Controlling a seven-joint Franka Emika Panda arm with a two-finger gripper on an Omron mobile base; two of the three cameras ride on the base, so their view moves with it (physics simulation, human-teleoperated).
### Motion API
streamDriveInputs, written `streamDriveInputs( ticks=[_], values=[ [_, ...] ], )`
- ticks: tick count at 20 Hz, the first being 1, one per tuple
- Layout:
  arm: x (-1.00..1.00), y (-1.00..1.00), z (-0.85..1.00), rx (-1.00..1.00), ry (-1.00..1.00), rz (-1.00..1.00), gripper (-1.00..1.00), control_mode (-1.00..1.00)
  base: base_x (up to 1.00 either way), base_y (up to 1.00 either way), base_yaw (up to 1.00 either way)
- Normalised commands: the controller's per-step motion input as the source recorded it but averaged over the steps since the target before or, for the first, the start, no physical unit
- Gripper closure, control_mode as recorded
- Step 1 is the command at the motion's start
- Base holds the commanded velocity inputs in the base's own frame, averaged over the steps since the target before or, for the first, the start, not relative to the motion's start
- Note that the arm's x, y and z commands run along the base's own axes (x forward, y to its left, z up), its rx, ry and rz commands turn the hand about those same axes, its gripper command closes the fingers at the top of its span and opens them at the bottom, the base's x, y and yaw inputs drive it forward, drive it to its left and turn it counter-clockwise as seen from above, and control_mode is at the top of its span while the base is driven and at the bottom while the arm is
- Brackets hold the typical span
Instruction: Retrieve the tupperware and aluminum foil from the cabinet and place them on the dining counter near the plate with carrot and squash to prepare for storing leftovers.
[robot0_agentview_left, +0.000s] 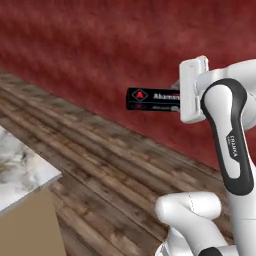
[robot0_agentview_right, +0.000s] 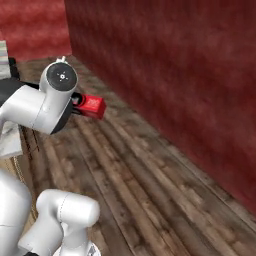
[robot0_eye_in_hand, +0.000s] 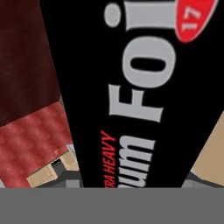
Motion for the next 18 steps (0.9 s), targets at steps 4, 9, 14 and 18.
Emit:
streamDriveInputs(
  ticks=[4, 9, 14, 18],
  values=[
    [0.00, 0.00, 0.00, 0.00, 0.00, 0.00, 1.00, 1.00, 1.00, -0.36, 0.44],
    [0.00, 0.00, 0.00, 0.00, 0.00, 0.00, 1.00, 1.00, 1.00, -0.12, 0.49],
    [0.00, 0.00, 0.00, 0.00, 0.00, 0.00, 1.00, 1.00, 0.93, -0.15, 0.49],
    [0.00, 0.00, 0.00, 0.00, 0.00, 0.00, 1.00, 1.00, 0.76, -0.11, 0.43]
  ],
)
